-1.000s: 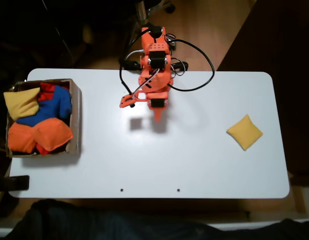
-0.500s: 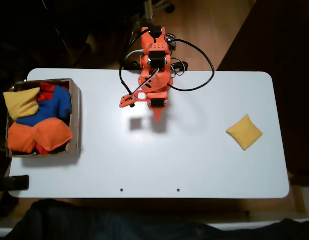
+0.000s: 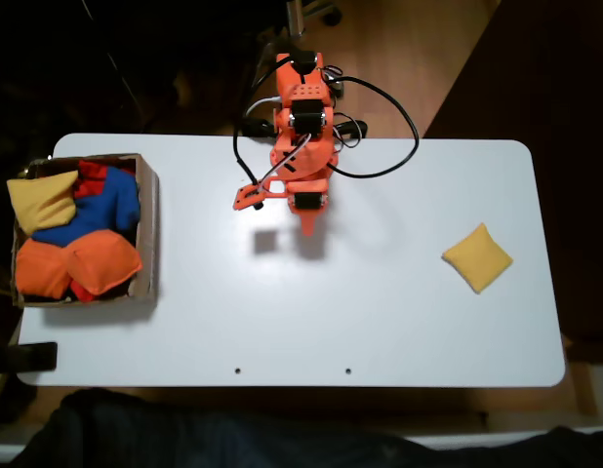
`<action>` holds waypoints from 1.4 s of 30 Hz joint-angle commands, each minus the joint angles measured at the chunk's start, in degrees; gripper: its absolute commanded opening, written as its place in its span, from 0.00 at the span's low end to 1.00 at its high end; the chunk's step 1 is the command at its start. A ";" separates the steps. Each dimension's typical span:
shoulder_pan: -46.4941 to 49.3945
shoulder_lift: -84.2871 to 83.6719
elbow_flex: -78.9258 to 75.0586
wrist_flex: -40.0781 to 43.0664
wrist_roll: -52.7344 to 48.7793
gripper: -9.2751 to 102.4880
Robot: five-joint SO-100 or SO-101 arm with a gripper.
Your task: Grasp a bag and put it in the box.
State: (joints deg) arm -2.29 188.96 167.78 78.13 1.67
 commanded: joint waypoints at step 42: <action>-14.33 -17.75 -18.02 -4.83 -6.86 0.08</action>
State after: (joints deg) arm -14.77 175.61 156.01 73.65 -4.75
